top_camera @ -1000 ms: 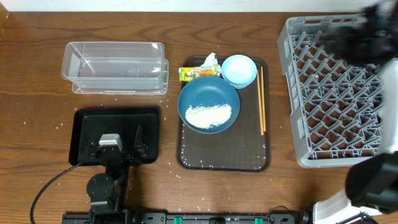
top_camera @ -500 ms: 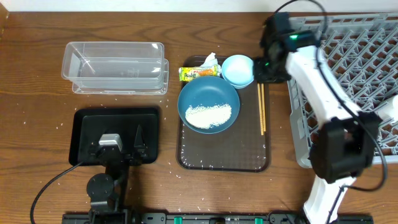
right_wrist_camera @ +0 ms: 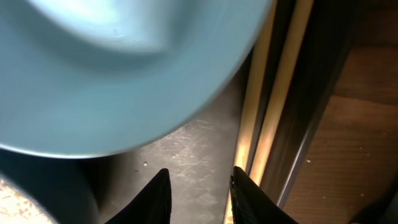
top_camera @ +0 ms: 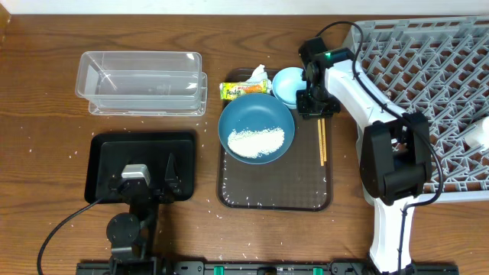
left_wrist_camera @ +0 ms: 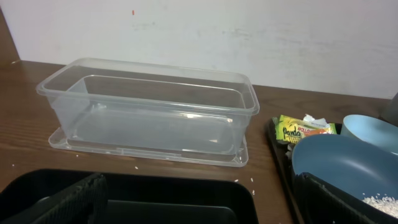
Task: Sort waste into correct bins and load items into the dishwasher rack
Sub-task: 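Move the right gripper to the wooden chopsticks on the tray and grasp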
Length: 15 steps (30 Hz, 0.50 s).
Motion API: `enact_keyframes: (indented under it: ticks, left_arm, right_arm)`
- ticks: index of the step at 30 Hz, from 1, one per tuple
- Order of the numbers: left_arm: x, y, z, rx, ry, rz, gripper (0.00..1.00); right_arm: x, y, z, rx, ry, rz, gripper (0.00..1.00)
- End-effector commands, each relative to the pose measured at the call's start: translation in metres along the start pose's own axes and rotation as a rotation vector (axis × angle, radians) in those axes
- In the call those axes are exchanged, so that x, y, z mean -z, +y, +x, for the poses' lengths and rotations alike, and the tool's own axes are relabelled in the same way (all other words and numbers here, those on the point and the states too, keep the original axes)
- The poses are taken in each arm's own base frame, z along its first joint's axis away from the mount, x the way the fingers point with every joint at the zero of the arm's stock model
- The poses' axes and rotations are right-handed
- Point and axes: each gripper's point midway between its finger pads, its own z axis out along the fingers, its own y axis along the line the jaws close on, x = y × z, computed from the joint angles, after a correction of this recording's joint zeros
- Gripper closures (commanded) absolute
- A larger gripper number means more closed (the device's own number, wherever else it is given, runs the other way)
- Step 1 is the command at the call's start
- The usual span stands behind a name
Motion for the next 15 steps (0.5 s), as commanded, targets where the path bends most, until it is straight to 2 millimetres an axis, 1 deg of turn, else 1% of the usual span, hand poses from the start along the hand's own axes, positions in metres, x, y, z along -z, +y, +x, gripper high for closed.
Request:
enact_keyframes:
  ticks: [1,5,9,15]
  left_arm:
    - [-0.002,0.001,0.016,-0.008,0.039,0.000,0.02]
    - [-0.002,0.001,0.016,-0.008,0.039,0.000,0.02]
    - [-0.002,0.001,0.016,-0.008,0.039,0.000,0.02]
    - [-0.002,0.001,0.016,-0.008,0.039,0.000,0.02]
  right_arm:
    - [-0.001,-0.010,-0.002,-0.025,-0.002,0.027,0.69]
    - [-0.002,-0.014,0.001,-0.023,0.009,0.031,0.65]
    - [-0.005,-0.015,0.004,-0.025,0.022,0.034,0.65]
    - [-0.019,-0.019,0.016,-0.027,0.056,0.043,0.65]
